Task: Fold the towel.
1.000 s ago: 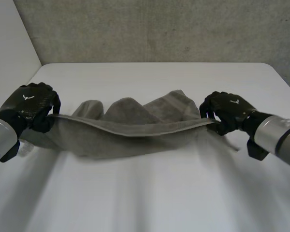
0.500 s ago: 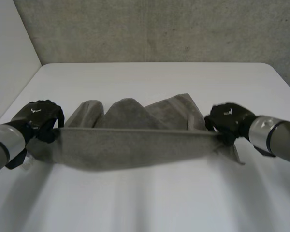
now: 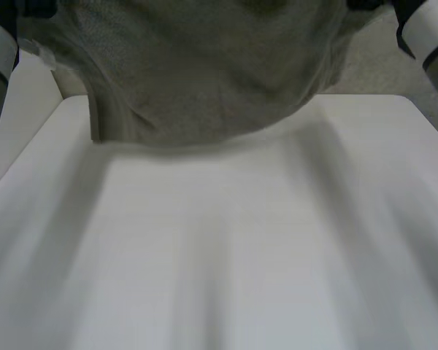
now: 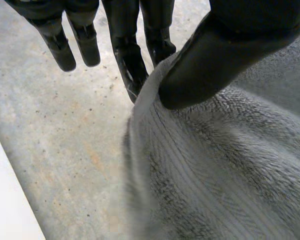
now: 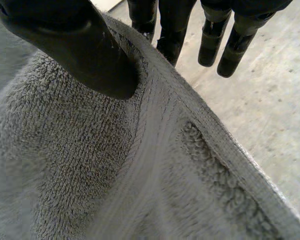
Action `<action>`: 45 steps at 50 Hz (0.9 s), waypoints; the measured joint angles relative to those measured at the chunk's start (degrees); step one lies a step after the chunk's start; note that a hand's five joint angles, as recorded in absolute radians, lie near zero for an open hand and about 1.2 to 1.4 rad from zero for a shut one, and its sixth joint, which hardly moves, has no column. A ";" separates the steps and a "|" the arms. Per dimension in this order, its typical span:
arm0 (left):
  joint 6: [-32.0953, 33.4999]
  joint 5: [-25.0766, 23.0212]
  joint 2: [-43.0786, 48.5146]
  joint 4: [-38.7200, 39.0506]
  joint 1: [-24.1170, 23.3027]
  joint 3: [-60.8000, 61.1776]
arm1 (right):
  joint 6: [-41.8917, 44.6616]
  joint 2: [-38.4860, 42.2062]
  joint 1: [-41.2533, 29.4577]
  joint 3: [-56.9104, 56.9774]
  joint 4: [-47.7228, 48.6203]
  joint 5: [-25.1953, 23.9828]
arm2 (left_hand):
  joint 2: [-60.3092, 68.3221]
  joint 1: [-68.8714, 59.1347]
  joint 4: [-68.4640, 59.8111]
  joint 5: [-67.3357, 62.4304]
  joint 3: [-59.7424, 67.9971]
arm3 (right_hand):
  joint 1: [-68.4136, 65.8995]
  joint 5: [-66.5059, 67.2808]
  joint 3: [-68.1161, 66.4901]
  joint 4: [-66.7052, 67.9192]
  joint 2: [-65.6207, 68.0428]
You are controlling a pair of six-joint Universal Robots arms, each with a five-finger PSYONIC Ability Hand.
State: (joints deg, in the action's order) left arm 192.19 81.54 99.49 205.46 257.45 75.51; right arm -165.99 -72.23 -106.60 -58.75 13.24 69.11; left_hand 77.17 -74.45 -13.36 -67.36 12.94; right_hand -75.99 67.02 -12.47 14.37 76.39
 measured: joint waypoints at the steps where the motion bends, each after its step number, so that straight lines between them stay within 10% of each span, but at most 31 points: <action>1: -0.33 -0.37 -0.78 1.46 0.61 3.06 | 0.47 -1.28 0.13 -3.38 0.23 -0.62 | 0.03 0.00 0.00 0.00 0.00 | 0.00 -0.03 0.00 0.00 0.00; 23: 3.83 -13.42 -10.68 -1.96 10.94 38.91 | 12.93 -13.14 13.25 -42.10 -1.80 -12.39 | 0.04 0.00 0.00 -0.02 0.00 | 0.00 -0.04 0.00 0.00 0.00; 35: 2.77 -16.96 -26.86 -14.27 14.45 38.24 | 10.70 -25.43 18.19 -41.88 -14.97 -18.95 | 0.07 0.00 0.00 -0.03 0.00 | 0.00 -0.05 0.00 0.00 0.15; 45: 2.20 -18.70 -19.45 -14.86 15.22 34.97 | 11.85 -17.16 17.70 -35.70 -19.49 -19.73 | 0.10 0.00 0.00 -0.04 0.00 | 0.00 -0.05 0.00 0.00 0.28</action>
State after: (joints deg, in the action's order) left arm 194.39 62.84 80.04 190.59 272.67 110.48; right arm -154.15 -89.39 -88.91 -94.45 -6.25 49.38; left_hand 77.26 -74.45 -13.36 -67.40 12.94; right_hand -75.99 66.98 -12.47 14.37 76.67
